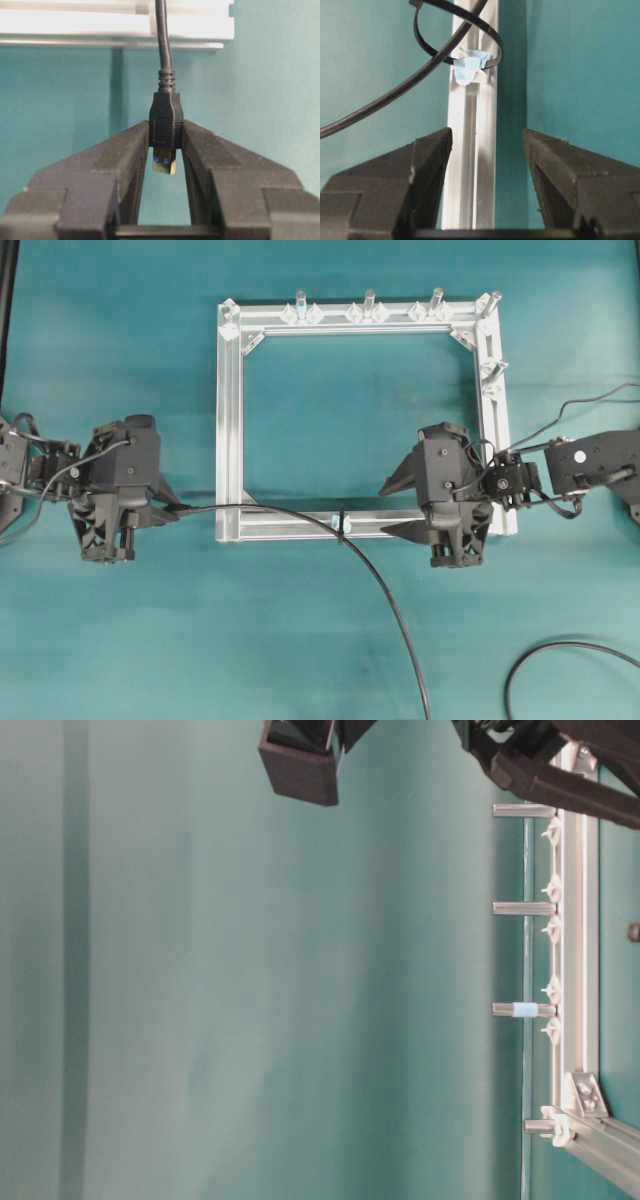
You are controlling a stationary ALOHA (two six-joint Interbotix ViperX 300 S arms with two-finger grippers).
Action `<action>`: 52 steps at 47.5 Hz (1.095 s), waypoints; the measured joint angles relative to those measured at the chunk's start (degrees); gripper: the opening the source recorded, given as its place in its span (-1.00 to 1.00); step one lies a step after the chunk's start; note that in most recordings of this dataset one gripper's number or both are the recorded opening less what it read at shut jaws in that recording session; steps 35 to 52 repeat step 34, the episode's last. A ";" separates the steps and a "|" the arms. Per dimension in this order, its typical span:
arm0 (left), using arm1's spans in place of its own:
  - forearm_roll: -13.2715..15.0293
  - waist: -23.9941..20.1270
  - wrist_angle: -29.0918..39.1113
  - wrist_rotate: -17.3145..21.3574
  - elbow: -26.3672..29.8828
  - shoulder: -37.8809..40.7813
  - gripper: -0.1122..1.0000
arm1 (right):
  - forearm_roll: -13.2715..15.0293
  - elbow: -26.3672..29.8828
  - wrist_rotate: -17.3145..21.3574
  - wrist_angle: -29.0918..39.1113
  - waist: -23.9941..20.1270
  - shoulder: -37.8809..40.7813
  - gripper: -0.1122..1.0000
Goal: Insert the wire through the string loop located in the center.
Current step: 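Pull the connector leftward with the left gripper, drawing cable through loop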
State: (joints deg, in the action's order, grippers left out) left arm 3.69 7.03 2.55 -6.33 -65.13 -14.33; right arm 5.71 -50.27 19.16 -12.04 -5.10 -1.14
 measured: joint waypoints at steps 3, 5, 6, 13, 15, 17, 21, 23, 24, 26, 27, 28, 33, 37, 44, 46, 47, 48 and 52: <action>0.00 0.00 0.44 0.09 0.09 0.00 0.16 | 0.00 0.00 0.00 0.09 0.00 0.00 0.29; 0.00 0.00 0.70 0.00 0.09 0.00 0.30 | 0.00 0.00 0.00 0.00 0.00 0.00 0.29; 0.00 0.00 0.79 0.00 0.18 0.00 0.28 | 0.00 0.00 0.00 0.00 0.00 0.00 0.29; 0.00 0.00 0.97 0.00 0.35 0.00 0.11 | 0.00 0.00 0.00 0.09 -0.09 0.00 0.29; 0.00 0.00 0.97 0.09 0.35 0.00 0.10 | 0.00 0.00 0.00 0.09 -0.09 0.00 0.29; 0.00 0.00 0.88 0.09 0.35 0.00 0.10 | 0.00 0.00 0.00 0.00 0.00 0.00 0.29; 0.00 0.00 0.97 0.00 0.44 0.00 0.10 | 0.00 0.00 0.00 0.00 0.00 0.00 0.29; 0.00 0.00 0.97 0.00 0.53 -0.09 0.10 | 0.00 0.00 0.00 0.00 -0.09 0.00 0.29; 0.00 0.00 0.97 0.00 0.53 -0.09 0.10 | 0.00 0.00 0.00 0.00 0.00 0.00 0.29; 0.00 0.00 0.97 0.09 0.70 -0.26 0.10 | 0.00 0.00 0.00 0.00 0.00 0.00 0.29; 0.00 0.00 0.97 0.09 0.79 -0.35 0.10 | 0.00 0.00 0.00 0.09 0.00 0.00 0.29; 0.00 0.00 0.97 0.09 0.88 -0.53 0.10 | 0.00 0.00 0.00 0.00 -0.09 0.00 0.29; 0.00 0.00 1.05 0.09 1.23 -1.93 0.09 | 0.00 0.00 0.00 0.00 0.00 -0.44 0.29; 0.00 -0.09 1.14 0.09 1.32 -2.29 0.09 | 0.00 0.00 0.00 0.09 0.00 -0.62 0.29; 0.00 -0.09 1.14 0.09 1.32 -2.29 0.09 | 0.00 0.00 0.00 0.09 0.00 -0.62 0.29; 0.00 -0.09 1.14 0.09 1.32 -2.29 0.09 | 0.00 0.00 0.00 0.09 0.00 -0.62 0.29; 0.00 -0.09 1.14 0.09 1.32 -2.29 0.09 | 0.00 0.00 0.00 0.09 0.00 -0.62 0.29; 0.00 -0.09 1.14 0.09 1.32 -2.29 0.09 | 0.00 0.00 0.00 0.09 0.00 -0.62 0.29; 0.00 -0.09 1.14 0.09 1.32 -2.29 0.09 | 0.00 0.00 0.00 0.09 0.00 -0.62 0.29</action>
